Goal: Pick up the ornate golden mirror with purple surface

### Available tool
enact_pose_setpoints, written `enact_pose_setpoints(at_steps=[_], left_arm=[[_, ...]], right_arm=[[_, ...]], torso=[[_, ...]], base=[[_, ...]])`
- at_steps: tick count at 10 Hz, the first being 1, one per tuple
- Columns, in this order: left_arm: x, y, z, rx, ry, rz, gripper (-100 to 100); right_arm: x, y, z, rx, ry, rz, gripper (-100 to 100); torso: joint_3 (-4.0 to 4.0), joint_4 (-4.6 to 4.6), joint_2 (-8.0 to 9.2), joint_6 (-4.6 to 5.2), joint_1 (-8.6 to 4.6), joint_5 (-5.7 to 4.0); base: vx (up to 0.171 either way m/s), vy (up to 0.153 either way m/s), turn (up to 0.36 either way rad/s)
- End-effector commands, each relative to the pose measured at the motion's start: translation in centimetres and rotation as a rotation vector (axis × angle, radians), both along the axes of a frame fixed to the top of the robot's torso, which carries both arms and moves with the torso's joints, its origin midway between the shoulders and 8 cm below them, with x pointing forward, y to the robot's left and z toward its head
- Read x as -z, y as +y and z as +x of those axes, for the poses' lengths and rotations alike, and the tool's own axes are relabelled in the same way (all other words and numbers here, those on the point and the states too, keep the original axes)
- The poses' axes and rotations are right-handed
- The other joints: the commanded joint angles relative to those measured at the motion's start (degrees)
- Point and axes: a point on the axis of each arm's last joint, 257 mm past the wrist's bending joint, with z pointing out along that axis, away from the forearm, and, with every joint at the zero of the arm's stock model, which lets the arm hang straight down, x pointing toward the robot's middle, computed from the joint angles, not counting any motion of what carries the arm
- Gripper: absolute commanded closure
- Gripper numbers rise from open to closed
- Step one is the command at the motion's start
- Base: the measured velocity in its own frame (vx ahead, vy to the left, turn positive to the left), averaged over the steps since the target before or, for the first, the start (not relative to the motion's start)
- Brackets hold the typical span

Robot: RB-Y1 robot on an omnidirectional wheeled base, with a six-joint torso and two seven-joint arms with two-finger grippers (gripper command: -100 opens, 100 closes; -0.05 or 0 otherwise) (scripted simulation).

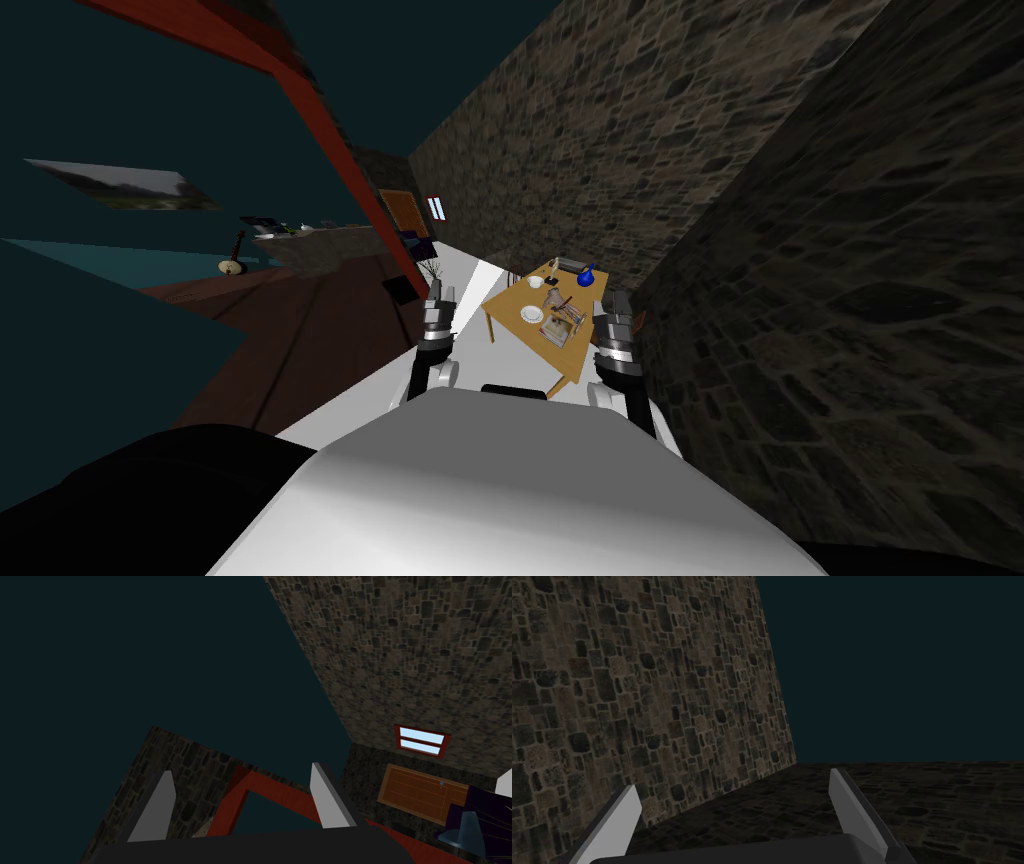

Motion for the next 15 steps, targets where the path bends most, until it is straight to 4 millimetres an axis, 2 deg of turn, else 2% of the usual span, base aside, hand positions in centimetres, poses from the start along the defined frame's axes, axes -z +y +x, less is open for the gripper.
enact_pose_setpoints(at_steps=[1,4,8,11,14,15], left_arm=[[0.0,0.0,0.0,0.000,0.000,0.000,0],[0.0,0.0,0.0,0.000,0.000,0.000,0],[0.0,0.0,0.0,0.000,0.000,0.000,0],[0.0,0.0,0.0,0.000,0.000,0.000,0],[0.0,0.0,0.0,0.000,0.000,0.000,0],[0.0,0.0,0.0,0.000,0.000,0.000,0]], right_arm=[[1.5,-0.1,0.3,-0.016,0.048,-0.020,-100],[4.9,-0.7,0.7,-0.033,0.152,-0.035,-100],[11.5,-2.6,0.7,-0.043,0.346,-0.039,-100],[17.1,-4.6,-0.4,-0.038,0.512,-0.034,-100],[22.7,-7.0,-2.4,-0.021,0.684,-0.030,-100],[22.7,-7.0,-2.4,-0.021,0.684,-0.030,-100]], torso=[[0.00,0.00,0.00,0.00,0.00,0.00],[-0.02,-0.01,-0.02,0.00,0.18,0.04],[-0.01,0.00,-0.01,0.00,0.28,0.06],[-0.05,-0.02,-0.09,0.00,0.35,0.08],[0.00,0.00,0.00,0.00,0.40,0.09],[-0.01,0.00,-0.01,0.00,0.41,0.10]], base=[[0.005,0.027,0.040],[0.005,0.054,0.039],[0.006,0.076,0.056],[0.025,0.094,0.063],[0.005,0.106,0.071],[0.016,0.060,0.014]])
